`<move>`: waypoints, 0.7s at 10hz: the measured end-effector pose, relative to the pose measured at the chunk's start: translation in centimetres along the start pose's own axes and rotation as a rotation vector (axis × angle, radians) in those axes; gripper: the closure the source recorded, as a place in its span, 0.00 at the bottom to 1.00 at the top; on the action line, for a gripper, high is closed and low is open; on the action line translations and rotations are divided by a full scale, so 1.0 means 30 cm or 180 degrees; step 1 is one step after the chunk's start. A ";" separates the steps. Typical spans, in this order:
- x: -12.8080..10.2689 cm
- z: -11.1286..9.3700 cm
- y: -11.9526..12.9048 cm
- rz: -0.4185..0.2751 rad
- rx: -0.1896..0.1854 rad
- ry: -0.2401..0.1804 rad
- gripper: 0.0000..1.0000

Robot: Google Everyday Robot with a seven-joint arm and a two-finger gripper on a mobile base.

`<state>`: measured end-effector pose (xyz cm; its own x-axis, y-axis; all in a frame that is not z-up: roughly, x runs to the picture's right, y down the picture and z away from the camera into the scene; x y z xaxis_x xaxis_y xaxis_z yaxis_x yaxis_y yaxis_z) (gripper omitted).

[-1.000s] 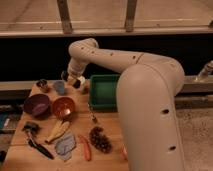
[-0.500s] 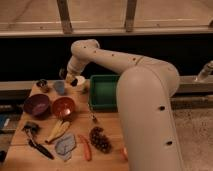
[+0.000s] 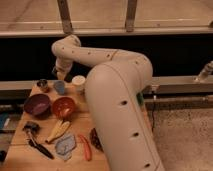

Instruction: Place eraser in metal cup

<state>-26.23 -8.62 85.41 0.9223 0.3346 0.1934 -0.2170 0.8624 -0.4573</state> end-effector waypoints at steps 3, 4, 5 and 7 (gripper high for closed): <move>-0.041 0.041 -0.038 0.0089 -0.0008 -0.0035 0.84; -0.037 0.046 -0.047 0.0146 -0.0113 -0.0252 0.84; -0.034 0.047 -0.057 0.0209 -0.0204 -0.0567 0.84; -0.022 0.054 -0.078 0.0336 -0.0411 -0.1385 0.84</move>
<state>-26.85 -10.25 87.76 0.6713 0.5700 0.4738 -0.2353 0.7701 -0.5929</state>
